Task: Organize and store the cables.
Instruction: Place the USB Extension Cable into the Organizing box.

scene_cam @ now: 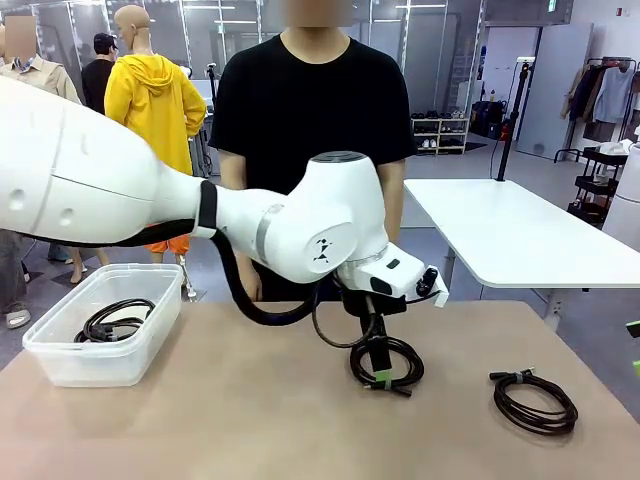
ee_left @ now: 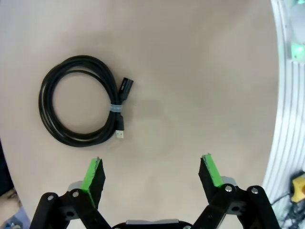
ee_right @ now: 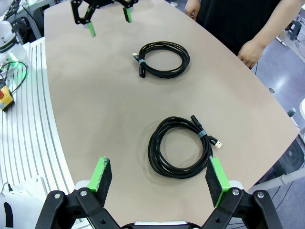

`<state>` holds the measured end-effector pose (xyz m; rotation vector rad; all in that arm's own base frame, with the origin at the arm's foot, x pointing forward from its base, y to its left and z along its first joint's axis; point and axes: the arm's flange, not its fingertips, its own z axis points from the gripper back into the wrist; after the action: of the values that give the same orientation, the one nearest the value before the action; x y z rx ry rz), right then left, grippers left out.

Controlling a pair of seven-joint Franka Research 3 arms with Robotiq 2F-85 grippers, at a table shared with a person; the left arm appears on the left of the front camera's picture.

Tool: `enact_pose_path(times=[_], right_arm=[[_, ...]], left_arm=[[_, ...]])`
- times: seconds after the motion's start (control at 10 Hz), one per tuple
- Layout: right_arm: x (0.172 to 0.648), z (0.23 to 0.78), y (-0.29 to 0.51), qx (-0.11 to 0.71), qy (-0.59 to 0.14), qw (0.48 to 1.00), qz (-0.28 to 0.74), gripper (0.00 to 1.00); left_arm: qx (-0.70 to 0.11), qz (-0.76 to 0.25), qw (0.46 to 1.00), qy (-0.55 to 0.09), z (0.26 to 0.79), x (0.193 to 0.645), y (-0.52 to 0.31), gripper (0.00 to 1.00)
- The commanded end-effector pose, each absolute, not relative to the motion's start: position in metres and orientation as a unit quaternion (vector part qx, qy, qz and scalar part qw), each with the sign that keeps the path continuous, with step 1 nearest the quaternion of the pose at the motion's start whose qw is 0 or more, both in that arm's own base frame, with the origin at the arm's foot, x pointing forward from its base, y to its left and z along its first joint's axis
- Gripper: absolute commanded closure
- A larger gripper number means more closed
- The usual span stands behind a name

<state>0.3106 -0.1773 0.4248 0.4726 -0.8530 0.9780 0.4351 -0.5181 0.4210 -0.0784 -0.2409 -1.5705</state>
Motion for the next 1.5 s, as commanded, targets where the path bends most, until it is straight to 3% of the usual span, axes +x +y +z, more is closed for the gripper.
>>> enact_pose_path(times=[0.0, 0.8, 1.4], right_arm=[[0.312, 0.428, -0.177, 0.222, -0.399, 0.771, 0.445, 0.0], [0.312, 0.428, -0.177, 0.222, -0.399, 0.771, 0.445, 0.0], [0.312, 0.428, -0.177, 0.222, -0.399, 0.771, 0.445, 0.0]], left_arm=[[-0.023, -0.704, 0.706, -0.08, 0.414, 0.443, -0.543, 0.0], [0.009, -0.752, 0.657, -0.049, 0.35, 0.488, -0.575, 0.0], [0.01, -0.744, 0.667, -0.025, 0.319, 0.502, -0.581, 0.0]])
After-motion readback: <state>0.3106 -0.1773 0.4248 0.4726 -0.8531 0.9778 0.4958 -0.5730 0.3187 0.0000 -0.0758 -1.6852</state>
